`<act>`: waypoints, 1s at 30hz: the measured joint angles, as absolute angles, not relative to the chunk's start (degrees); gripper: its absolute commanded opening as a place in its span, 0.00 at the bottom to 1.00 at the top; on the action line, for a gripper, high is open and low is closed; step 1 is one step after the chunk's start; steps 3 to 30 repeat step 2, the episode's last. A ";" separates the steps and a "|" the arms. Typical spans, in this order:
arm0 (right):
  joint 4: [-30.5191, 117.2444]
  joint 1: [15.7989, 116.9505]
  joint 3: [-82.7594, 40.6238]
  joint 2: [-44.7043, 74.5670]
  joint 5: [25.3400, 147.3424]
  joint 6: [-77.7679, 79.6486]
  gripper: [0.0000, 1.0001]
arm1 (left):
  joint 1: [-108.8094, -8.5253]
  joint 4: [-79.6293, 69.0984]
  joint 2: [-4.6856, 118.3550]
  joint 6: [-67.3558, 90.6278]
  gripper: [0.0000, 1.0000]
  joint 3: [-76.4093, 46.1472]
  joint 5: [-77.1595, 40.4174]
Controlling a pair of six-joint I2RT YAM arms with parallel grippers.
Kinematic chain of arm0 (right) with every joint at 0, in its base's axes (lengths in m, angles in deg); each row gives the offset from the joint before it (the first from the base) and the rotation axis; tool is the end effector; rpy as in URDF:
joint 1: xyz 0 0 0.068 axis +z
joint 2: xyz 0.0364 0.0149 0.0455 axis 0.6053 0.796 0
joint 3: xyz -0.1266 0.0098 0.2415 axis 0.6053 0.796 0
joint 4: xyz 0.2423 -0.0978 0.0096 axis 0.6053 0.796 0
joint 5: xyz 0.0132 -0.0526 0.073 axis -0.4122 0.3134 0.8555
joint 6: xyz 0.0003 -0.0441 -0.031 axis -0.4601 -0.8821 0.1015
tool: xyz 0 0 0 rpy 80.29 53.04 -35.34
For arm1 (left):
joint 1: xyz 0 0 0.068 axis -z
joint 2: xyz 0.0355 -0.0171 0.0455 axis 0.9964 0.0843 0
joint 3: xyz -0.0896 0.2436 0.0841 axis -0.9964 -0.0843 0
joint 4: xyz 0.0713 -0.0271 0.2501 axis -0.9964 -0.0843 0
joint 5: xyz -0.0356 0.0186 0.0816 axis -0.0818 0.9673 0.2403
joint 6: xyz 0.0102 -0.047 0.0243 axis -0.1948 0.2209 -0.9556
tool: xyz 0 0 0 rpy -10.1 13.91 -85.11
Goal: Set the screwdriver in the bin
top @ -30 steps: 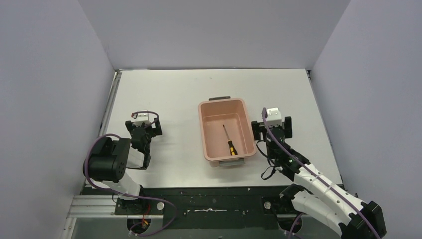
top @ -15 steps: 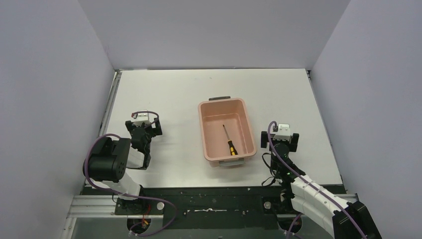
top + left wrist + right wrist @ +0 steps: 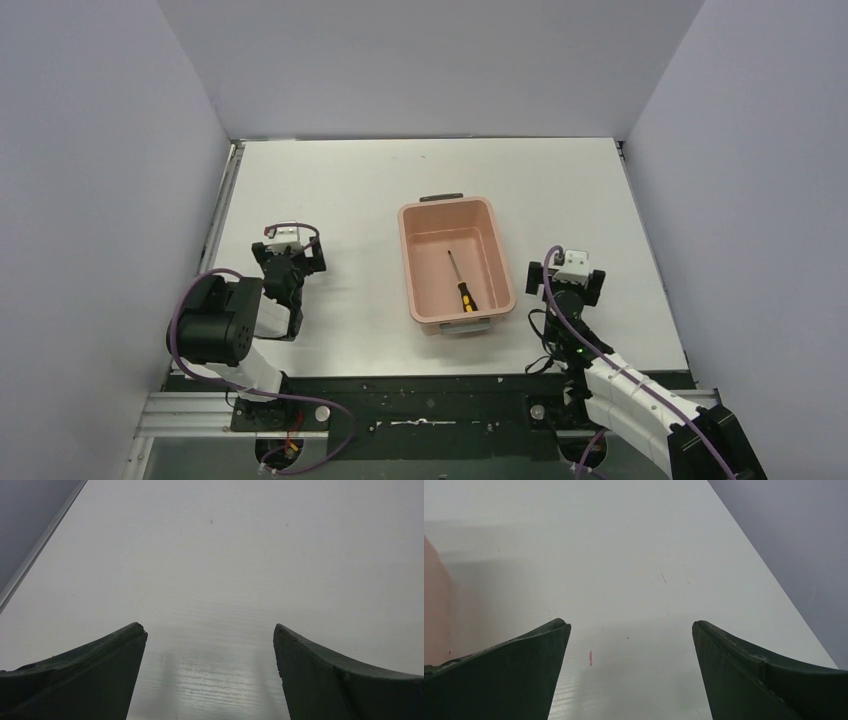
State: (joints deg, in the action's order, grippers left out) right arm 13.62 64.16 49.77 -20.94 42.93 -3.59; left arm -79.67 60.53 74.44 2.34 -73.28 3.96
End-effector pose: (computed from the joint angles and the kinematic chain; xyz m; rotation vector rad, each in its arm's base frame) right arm 0.1525 0.0540 0.1677 0.0762 1.7315 -0.1769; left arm 0.2458 -0.0150 0.1273 -0.1288 1.7552 0.1179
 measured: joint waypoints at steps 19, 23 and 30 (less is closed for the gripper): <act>13.56 64.16 49.77 -20.94 42.71 -3.59 1.00 | -79.67 60.53 74.44 2.34 0.97 -73.28 3.96; 13.56 64.16 49.77 -20.94 42.71 -3.59 1.00 | -79.67 60.53 74.44 2.34 0.97 -73.28 3.96; 13.56 64.16 49.77 -20.94 42.71 -3.59 1.00 | -79.67 60.53 74.44 2.34 0.97 -73.28 3.96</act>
